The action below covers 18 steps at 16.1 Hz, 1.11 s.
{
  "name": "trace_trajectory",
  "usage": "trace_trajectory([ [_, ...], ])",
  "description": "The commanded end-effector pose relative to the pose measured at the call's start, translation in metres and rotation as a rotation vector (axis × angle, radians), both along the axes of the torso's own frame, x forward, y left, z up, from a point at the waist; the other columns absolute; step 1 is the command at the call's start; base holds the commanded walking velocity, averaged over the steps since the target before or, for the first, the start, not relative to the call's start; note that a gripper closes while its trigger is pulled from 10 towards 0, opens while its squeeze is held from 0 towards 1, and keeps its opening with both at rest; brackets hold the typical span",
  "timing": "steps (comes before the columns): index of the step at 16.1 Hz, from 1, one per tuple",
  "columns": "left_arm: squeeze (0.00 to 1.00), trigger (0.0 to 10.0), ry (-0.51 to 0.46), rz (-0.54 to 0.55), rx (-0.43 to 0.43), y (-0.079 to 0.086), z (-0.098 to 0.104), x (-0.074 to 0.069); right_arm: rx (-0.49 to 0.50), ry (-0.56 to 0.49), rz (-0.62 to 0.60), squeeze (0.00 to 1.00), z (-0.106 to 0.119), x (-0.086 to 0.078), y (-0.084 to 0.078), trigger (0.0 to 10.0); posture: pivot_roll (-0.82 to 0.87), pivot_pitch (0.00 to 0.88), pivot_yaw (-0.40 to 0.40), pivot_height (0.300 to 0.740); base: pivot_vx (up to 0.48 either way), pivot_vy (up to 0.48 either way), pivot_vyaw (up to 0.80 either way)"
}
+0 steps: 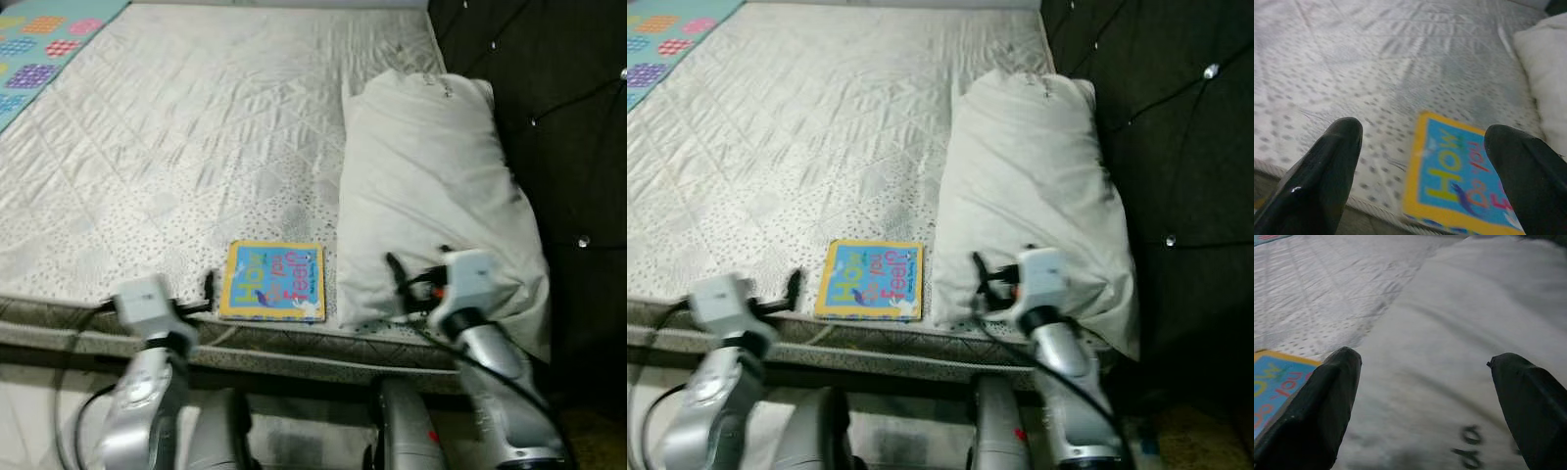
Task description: Clean up the room
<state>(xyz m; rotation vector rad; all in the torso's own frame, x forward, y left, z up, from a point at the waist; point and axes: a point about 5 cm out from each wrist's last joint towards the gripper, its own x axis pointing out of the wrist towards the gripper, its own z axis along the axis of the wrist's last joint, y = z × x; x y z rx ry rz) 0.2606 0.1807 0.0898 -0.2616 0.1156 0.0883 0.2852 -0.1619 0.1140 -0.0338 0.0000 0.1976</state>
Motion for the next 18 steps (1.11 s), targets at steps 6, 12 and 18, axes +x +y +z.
trace_trajectory([
  [6, 0.00, 10.0, 0.186, 0.086, -0.056, 0.006, -0.029, 0.011, 0.001, 0.003, 0.018, 0.00, -0.001, -0.003, 0.002, 10.0, -0.17, 0.168, 0.004, 0.548, 0.000, 0.000, 0.00],
  [12, 0.00, 10.0, 0.288, 0.150, -0.119, 0.010, -0.051, 0.024, -0.018, 0.001, 0.006, 0.00, 0.002, -0.006, -0.006, 10.0, -0.20, 0.203, -0.007, 0.548, 0.000, 0.000, 0.00],
  [18, 0.00, 10.0, 0.275, 0.110, -0.144, 0.003, -0.050, 0.038, -0.041, 0.015, -0.012, 0.00, 0.000, -0.015, -0.014, 10.0, -0.23, 0.238, -0.010, 0.548, 0.000, 0.000, 0.00],
])
